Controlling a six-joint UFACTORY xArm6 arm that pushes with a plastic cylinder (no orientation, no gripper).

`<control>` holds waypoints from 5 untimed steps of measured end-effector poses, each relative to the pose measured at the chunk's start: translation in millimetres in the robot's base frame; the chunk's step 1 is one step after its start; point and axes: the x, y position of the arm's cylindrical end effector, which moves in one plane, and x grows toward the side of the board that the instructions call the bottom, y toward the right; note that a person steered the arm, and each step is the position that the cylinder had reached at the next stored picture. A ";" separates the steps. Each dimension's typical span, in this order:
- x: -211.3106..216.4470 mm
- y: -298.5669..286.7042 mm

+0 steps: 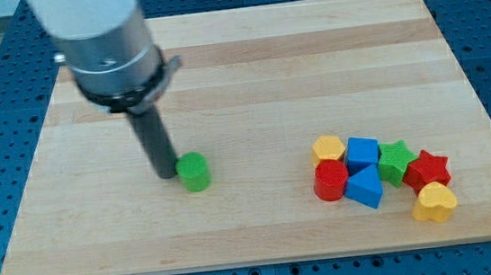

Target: Push the green circle towards the red circle

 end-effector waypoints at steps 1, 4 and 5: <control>7.3 46.4; 37.3 82.3; 37.3 131.3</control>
